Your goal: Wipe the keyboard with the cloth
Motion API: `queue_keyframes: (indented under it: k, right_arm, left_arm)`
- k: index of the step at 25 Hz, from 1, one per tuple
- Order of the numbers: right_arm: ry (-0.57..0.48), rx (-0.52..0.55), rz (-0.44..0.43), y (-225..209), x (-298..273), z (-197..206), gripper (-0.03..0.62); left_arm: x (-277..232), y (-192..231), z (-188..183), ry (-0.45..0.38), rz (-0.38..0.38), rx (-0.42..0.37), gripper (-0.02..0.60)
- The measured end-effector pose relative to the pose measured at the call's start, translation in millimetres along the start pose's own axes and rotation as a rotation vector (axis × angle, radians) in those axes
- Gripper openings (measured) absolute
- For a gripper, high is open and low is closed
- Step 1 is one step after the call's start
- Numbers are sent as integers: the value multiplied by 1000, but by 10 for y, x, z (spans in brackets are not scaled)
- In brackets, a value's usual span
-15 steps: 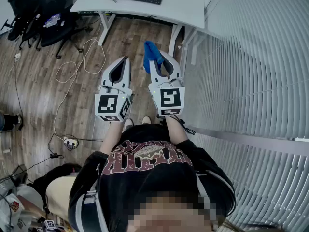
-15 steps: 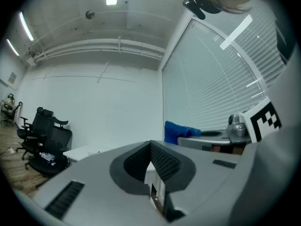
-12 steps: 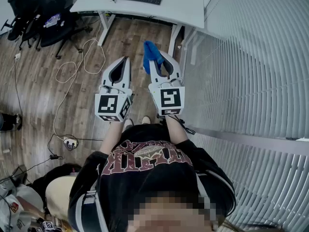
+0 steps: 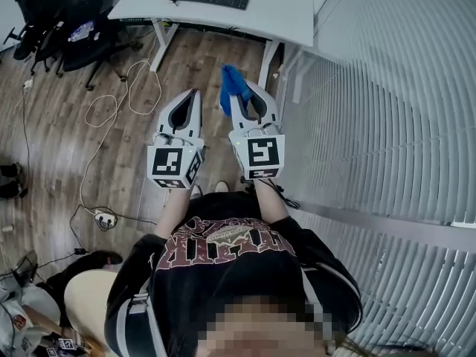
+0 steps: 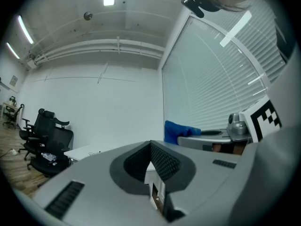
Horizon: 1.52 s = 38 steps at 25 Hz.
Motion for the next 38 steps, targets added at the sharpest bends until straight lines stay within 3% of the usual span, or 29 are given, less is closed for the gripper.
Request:
queue_keyframes:
  k: [13, 26, 38]
  right_arm:
    - [10, -11, -16, -92, -310, 161, 64]
    - [22, -16, 2, -182, -1347, 161, 64]
    - [25, -24, 19, -26, -2213, 175, 64]
  left_arm:
    - [-300, 201, 101, 8, -17, 22, 29]
    - [-1124, 934, 11, 27, 30, 37, 29]
    - [-1574, 1724, -84, 41, 52, 35, 29]
Point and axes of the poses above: the fingertips, and each gripper's own axes: x backward along the fingers, y to its left, z out of its underside, the point moved 9 cm from there along x, backward along the fingers, and after that the axes turned 6 degrees about x, right-handed, at the moved point
